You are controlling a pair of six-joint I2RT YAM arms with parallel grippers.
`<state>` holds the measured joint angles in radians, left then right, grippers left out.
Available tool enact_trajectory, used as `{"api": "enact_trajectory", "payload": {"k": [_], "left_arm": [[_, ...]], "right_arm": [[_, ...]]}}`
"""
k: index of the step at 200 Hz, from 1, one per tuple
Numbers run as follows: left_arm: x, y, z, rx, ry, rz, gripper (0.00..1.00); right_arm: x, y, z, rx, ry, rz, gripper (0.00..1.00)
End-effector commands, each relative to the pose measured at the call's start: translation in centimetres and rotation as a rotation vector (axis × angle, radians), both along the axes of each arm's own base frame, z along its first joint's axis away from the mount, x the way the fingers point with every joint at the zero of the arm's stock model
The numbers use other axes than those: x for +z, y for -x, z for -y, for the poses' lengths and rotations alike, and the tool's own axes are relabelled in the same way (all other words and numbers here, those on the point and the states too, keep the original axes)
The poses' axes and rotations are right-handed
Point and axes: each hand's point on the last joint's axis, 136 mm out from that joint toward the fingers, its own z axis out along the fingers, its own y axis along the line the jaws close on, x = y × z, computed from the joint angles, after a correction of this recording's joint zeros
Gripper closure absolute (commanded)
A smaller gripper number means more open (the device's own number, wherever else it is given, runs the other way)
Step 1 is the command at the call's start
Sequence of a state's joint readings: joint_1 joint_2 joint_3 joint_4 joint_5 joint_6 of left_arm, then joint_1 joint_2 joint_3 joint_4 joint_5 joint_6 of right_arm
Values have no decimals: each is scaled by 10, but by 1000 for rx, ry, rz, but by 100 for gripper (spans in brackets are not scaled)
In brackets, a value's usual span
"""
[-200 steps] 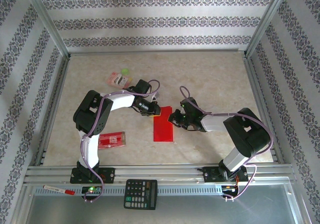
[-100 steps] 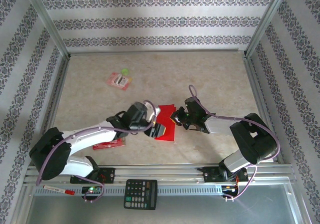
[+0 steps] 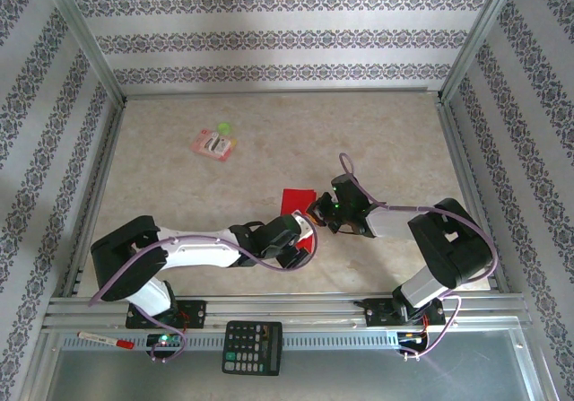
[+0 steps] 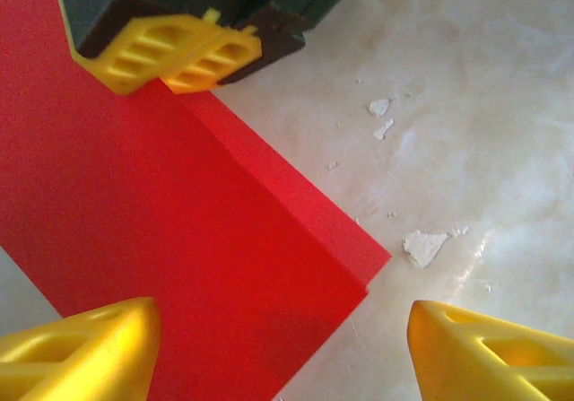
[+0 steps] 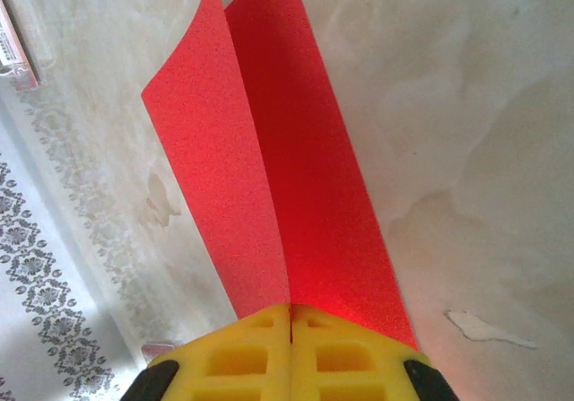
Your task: Fold a paper plane with a square sheet of paper (pick it up from the middle)
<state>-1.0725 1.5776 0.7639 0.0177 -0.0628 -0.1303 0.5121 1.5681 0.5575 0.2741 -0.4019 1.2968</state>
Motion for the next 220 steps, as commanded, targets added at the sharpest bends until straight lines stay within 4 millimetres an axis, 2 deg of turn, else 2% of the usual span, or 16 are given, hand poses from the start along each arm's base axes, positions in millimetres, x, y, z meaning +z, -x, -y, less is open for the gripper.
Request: {"api": "enact_trajectory", "payload": {"k": [1,46,84,105,129,145,159,182,220], "left_arm": [[12,-8,11,-19,8,67,49],[9,-7,12,-27,-4,41,86],[8,-8,13,-14,24,-20,100],[11,-7,13,-12,81,-91,100],[15,-3,17,-28,174,-200,100],[19,3,21,-56,239,-266,100],[22,6,24,-65,281,-313,100],[24,7,25,-60,353,-385,100],[24,3,23,-50,401,-420,100]], "right_arm": [[0,-5,0,-4,-13,-8,97],[-4,-4,1,6,-10,-14,97],[-4,-5,2,17,-3,-3,93],[-1,-6,7,28,11,14,82],[6,-4,27,51,58,55,63],[16,-2,42,88,105,107,59],[28,-3,46,132,143,172,56],[49,-10,34,207,145,267,54],[50,-21,0,328,108,270,55]]}}
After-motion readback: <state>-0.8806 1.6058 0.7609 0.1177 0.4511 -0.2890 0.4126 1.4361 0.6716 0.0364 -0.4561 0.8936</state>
